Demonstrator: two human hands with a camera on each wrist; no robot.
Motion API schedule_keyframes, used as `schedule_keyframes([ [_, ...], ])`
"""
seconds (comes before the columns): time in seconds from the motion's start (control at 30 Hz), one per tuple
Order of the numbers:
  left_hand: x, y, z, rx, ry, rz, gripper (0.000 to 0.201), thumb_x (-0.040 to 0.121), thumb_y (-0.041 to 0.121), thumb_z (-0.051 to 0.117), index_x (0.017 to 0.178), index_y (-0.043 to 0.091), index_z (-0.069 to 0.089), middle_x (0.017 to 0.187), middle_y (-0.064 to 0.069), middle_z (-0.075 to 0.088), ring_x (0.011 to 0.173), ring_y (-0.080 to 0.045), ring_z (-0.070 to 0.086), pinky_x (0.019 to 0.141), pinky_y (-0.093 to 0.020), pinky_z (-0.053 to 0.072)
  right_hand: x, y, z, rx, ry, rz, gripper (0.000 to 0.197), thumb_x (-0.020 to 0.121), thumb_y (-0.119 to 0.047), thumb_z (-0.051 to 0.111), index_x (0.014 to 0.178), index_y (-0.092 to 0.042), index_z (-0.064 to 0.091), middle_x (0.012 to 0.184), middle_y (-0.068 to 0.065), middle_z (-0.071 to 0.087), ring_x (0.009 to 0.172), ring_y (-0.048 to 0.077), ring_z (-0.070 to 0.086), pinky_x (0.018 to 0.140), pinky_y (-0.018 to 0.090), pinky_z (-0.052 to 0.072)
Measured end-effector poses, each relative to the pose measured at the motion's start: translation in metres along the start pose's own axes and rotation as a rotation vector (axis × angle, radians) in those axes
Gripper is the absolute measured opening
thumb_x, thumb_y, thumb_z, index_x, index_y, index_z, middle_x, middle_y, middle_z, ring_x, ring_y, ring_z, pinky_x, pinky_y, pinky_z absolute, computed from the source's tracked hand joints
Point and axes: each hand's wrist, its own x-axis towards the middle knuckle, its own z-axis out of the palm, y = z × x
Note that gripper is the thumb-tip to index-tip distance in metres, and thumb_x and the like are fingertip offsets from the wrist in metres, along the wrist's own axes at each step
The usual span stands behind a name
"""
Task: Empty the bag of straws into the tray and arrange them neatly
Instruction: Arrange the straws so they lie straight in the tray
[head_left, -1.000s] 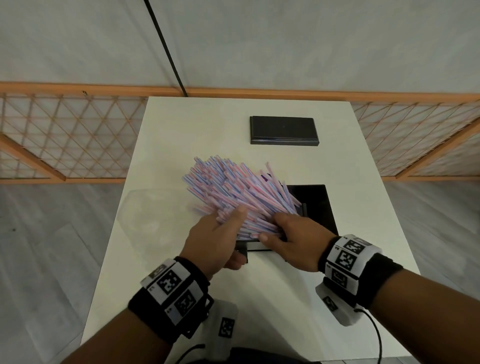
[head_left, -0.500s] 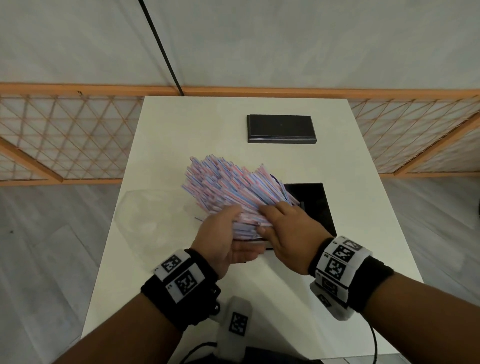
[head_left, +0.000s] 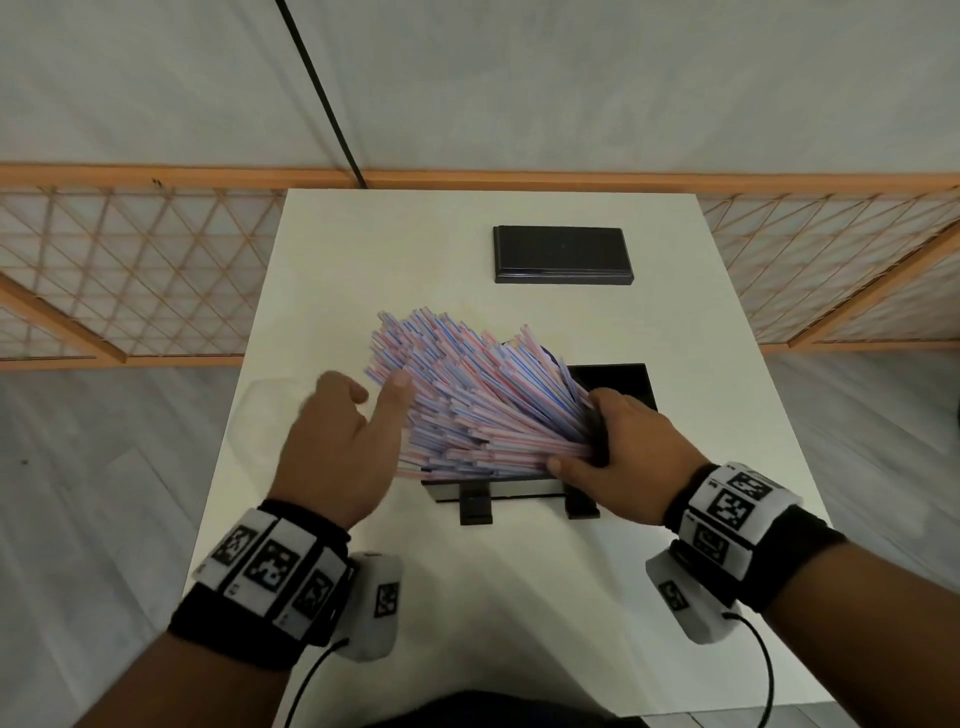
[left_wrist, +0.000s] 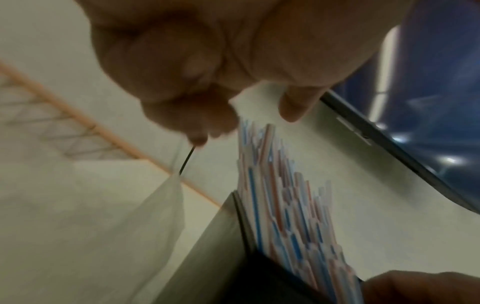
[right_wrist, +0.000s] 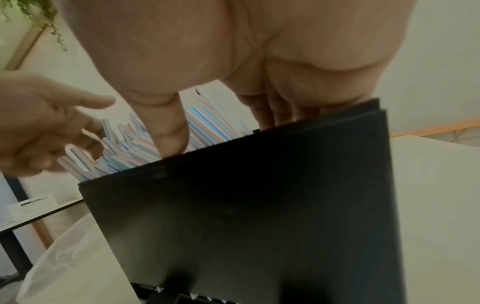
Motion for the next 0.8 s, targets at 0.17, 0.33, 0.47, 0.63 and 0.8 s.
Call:
schedule_keyframes([
  [0.17,-0.009,0.000,0.014,-0.316,-0.238,-0.173,0.066,0.094,0.072,0.042,0.094,0.010,0.067,0.089,-0.014,0.070,0.052,-0.028,0.064,0.047,-0.031,0.050,0.009,-0.015,0.000,0.049,-0.133,0.004,0.078,0.075,-0.065,0.067,0.136,-0.023,0.043,0.116,-0.006,0.058,0.106,0.018,0.060,0.088,0.025,0.047],
  [0.33,-0.015,0.005,0.025,-0.460,-0.250,-0.147,0.060,0.098,0.063,0.047,0.084,0.013,0.077,0.075,-0.014,0.077,0.061,-0.035,0.073,0.057,-0.038,0.060,0.009,-0.024,0.006,0.005,-0.131,-0.064,0.052,0.089,-0.051,0.063,0.131,-0.023,0.050,0.123,0.000,0.059,0.115,0.020,0.057,0.098,0.028,0.046],
  [0.47,-0.018,0.011,0.031,-0.499,-0.320,-0.161,0.059,0.096,0.063,0.050,0.085,0.012,0.078,0.075,-0.017,0.077,0.061,-0.037,0.075,0.060,-0.039,0.061,0.008,-0.019,0.010,-0.015,-0.172,-0.040,0.074,0.089,-0.067,0.049,0.149,-0.029,0.030,0.144,0.004,0.046,0.129,0.023,0.048,0.108,0.032,0.041],
  [0.63,-0.023,0.026,0.043,-0.576,-0.437,-0.294,0.058,0.093,0.067,0.052,0.090,0.014,0.076,0.080,-0.017,0.078,0.067,-0.041,0.075,0.055,-0.035,0.058,0.002,-0.024,0.021,-0.071,-0.186,-0.038,0.090,0.072,-0.085,0.023,0.145,-0.031,0.023,0.140,0.005,0.049,0.123,0.031,0.054,0.102,0.043,0.047],
  [0.8,-0.020,0.031,0.043,-0.631,-0.490,-0.381,0.050,0.088,0.059,0.065,0.100,0.012,0.078,0.079,-0.015,0.078,0.059,-0.033,0.073,0.048,-0.030,0.056,0.001,-0.024,0.023,-0.079,-0.162,-0.019,0.094,0.070,-0.086,0.015,0.145,-0.029,0.019,0.143,0.006,0.047,0.124,0.033,0.054,0.102,0.046,0.047],
])
